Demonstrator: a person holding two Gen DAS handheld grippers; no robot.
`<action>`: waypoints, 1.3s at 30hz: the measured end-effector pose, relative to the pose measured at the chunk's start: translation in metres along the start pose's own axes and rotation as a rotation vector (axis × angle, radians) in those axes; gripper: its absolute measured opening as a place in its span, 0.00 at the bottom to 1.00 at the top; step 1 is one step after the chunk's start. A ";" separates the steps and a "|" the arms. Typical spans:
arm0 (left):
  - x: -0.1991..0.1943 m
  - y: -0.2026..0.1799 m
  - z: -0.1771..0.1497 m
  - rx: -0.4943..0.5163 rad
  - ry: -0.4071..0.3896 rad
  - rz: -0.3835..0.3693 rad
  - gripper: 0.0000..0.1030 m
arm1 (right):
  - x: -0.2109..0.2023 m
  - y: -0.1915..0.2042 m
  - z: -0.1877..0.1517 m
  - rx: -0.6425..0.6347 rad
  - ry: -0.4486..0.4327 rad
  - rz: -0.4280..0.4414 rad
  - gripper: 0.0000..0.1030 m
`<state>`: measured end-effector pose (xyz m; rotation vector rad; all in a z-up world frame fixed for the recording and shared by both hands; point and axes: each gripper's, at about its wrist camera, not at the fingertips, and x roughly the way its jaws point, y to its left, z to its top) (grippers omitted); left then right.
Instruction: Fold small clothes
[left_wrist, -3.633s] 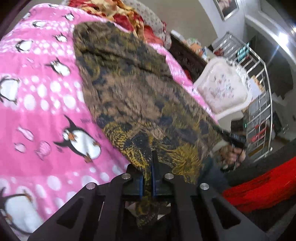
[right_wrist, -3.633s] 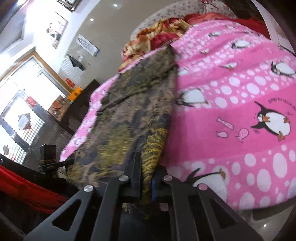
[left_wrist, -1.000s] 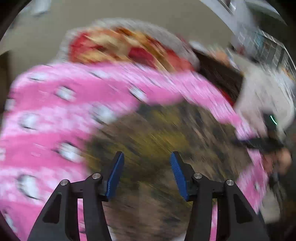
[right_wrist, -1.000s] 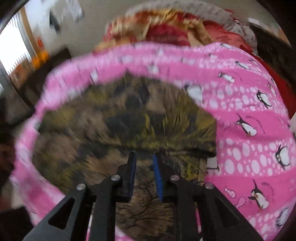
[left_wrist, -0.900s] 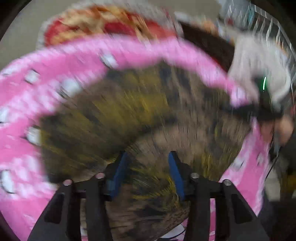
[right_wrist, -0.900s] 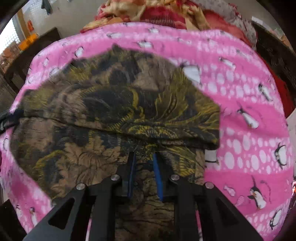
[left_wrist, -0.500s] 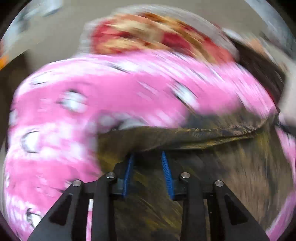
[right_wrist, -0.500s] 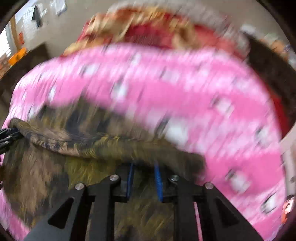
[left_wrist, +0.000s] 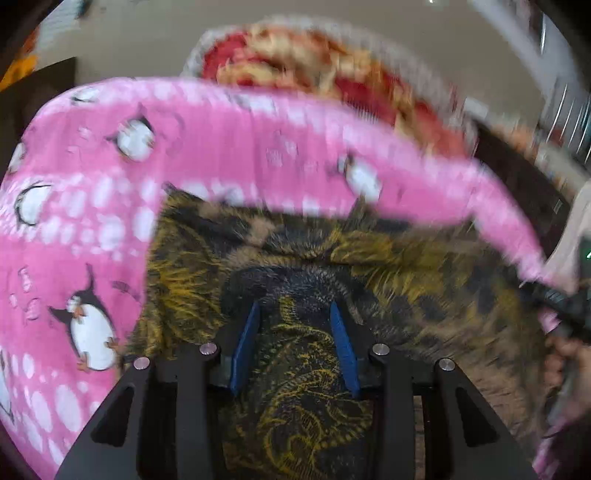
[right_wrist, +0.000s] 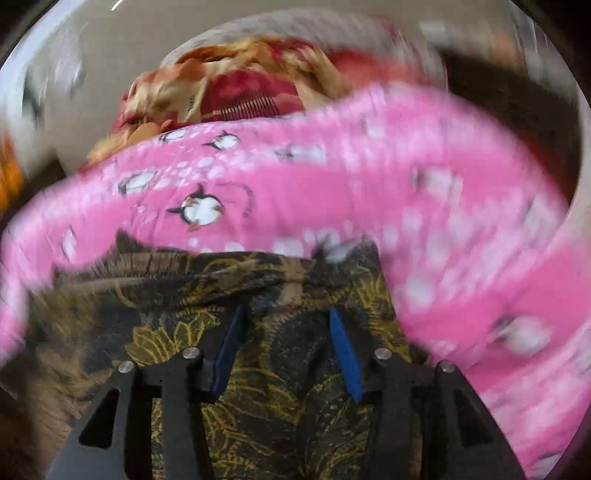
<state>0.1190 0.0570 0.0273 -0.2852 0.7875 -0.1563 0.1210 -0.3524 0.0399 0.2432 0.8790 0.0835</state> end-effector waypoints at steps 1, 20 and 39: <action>0.002 0.004 0.000 -0.022 0.010 -0.019 0.19 | -0.001 -0.008 0.002 0.036 -0.007 0.029 0.50; 0.021 -0.002 0.003 -0.020 0.058 -0.043 0.28 | 0.022 0.024 0.002 -0.105 0.112 0.049 1.00; -0.067 -0.056 -0.065 0.120 0.073 -0.211 0.37 | -0.099 0.069 -0.110 -0.371 0.021 -0.072 0.79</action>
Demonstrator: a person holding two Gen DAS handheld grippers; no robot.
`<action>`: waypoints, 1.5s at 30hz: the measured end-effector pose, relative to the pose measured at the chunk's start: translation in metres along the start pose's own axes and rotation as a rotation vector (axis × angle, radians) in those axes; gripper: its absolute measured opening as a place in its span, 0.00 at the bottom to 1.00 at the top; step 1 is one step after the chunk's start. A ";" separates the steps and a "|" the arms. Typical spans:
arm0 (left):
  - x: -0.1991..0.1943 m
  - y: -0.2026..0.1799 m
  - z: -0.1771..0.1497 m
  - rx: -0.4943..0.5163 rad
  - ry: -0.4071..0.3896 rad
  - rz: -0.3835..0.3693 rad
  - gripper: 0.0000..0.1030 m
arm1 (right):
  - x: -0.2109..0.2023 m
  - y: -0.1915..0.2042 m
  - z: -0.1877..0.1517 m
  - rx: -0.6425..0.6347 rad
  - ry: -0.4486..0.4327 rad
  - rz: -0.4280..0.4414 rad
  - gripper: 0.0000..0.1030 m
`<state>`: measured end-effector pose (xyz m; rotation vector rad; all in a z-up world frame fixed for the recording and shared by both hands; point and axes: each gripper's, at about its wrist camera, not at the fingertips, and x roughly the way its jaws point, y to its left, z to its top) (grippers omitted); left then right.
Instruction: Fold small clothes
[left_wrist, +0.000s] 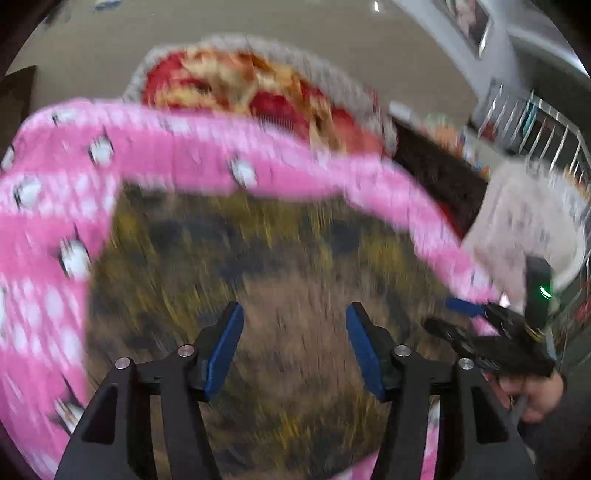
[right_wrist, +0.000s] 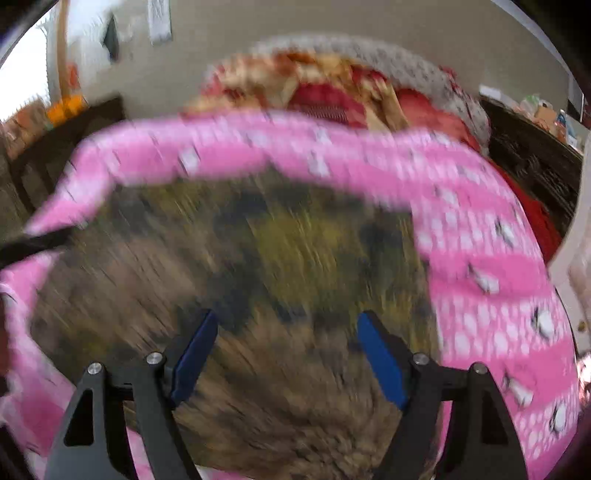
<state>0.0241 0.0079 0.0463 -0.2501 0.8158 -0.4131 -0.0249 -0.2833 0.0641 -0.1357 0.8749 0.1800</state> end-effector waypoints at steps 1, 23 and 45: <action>0.017 0.002 -0.011 -0.006 0.070 0.034 0.36 | 0.021 -0.007 -0.015 0.021 0.061 -0.034 0.80; -0.070 0.055 -0.101 -0.514 -0.047 -0.131 0.53 | 0.024 -0.002 -0.019 0.002 0.028 -0.004 0.97; -0.070 0.096 -0.094 -0.612 -0.144 -0.156 0.26 | 0.025 -0.001 -0.018 0.001 0.030 -0.003 0.98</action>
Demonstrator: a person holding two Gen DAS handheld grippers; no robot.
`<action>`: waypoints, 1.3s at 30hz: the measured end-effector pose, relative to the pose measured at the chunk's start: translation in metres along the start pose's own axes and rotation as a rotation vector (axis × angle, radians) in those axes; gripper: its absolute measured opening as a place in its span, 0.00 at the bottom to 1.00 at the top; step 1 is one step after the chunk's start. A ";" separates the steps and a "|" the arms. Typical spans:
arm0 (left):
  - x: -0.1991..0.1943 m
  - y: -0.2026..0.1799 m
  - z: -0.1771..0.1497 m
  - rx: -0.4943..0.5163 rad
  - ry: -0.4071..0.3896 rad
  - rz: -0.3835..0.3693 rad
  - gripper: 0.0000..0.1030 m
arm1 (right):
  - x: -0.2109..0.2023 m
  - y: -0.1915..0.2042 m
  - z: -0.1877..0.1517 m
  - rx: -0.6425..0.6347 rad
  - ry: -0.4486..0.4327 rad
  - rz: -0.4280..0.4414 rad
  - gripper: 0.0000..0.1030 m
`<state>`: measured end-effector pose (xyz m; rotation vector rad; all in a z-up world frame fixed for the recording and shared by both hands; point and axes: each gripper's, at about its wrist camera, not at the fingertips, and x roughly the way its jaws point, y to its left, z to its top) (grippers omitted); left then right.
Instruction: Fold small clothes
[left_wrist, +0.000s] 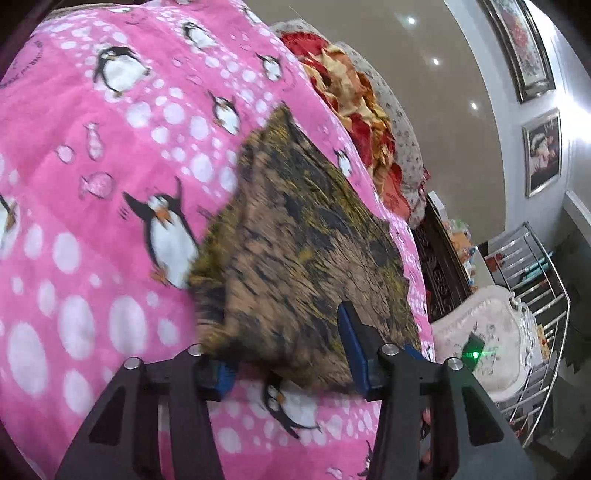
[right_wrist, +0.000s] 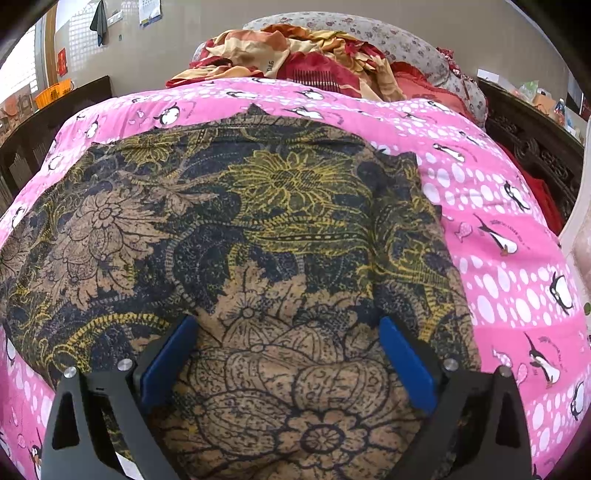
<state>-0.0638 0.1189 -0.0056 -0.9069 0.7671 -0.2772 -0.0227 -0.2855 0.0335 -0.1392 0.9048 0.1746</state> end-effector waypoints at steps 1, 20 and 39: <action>0.001 0.005 0.004 -0.011 -0.004 -0.002 0.26 | 0.000 -0.001 0.000 0.002 0.000 0.003 0.98; -0.004 -0.131 -0.046 0.836 -0.259 0.265 0.00 | -0.039 0.028 0.079 0.019 0.000 0.136 0.92; 0.016 -0.187 -0.058 0.986 -0.172 0.125 0.00 | 0.035 0.203 0.242 -0.376 0.296 0.349 0.08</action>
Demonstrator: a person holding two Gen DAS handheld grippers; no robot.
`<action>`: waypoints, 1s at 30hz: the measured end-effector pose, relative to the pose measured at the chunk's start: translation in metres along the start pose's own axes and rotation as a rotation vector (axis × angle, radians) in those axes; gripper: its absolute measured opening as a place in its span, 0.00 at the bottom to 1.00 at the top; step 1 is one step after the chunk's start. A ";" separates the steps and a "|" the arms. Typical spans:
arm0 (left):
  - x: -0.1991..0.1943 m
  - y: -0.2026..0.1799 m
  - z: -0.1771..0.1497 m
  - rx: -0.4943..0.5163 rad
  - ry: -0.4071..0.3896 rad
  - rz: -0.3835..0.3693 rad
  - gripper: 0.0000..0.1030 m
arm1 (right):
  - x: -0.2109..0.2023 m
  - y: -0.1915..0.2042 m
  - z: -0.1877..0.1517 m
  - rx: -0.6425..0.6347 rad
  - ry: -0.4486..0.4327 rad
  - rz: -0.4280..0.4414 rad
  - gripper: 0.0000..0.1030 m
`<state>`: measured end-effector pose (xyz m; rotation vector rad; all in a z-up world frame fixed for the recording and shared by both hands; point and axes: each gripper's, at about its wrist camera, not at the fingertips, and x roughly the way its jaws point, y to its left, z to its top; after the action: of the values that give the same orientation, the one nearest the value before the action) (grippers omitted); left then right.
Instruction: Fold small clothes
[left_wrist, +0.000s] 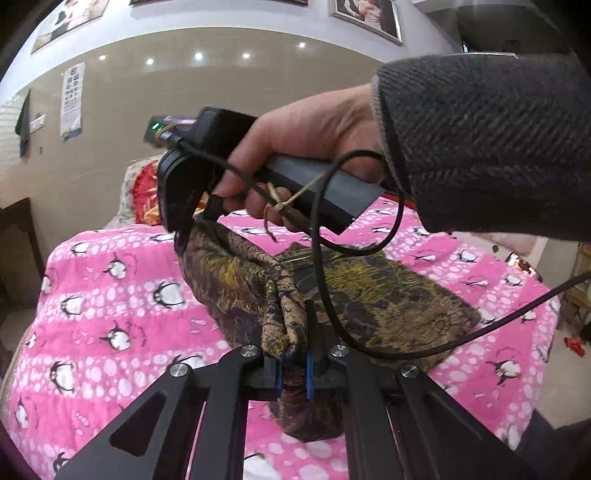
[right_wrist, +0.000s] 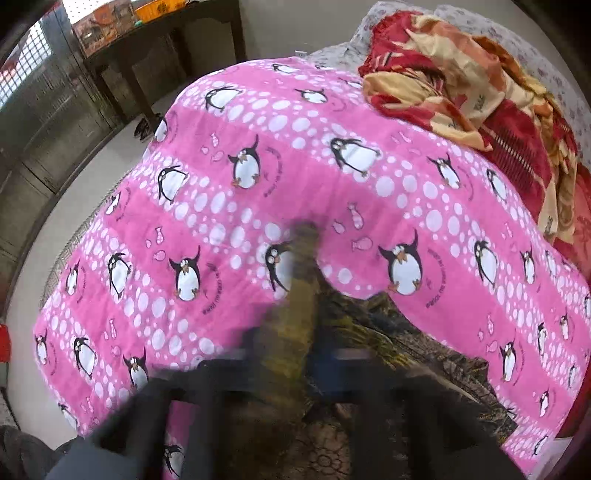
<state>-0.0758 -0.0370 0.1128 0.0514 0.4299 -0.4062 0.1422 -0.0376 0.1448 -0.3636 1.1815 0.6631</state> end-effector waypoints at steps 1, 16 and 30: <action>0.001 -0.003 0.004 -0.001 -0.002 -0.020 0.00 | -0.004 -0.010 -0.001 0.016 -0.028 0.019 0.08; 0.099 -0.174 0.035 0.143 0.124 -0.389 0.00 | -0.092 -0.238 -0.161 0.315 -0.069 0.058 0.07; 0.155 -0.234 -0.016 0.172 0.355 -0.371 0.13 | -0.005 -0.311 -0.239 0.505 -0.192 0.177 0.30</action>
<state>-0.0456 -0.3074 0.0423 0.2152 0.7578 -0.8054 0.1683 -0.4148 0.0414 0.2274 1.1578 0.5145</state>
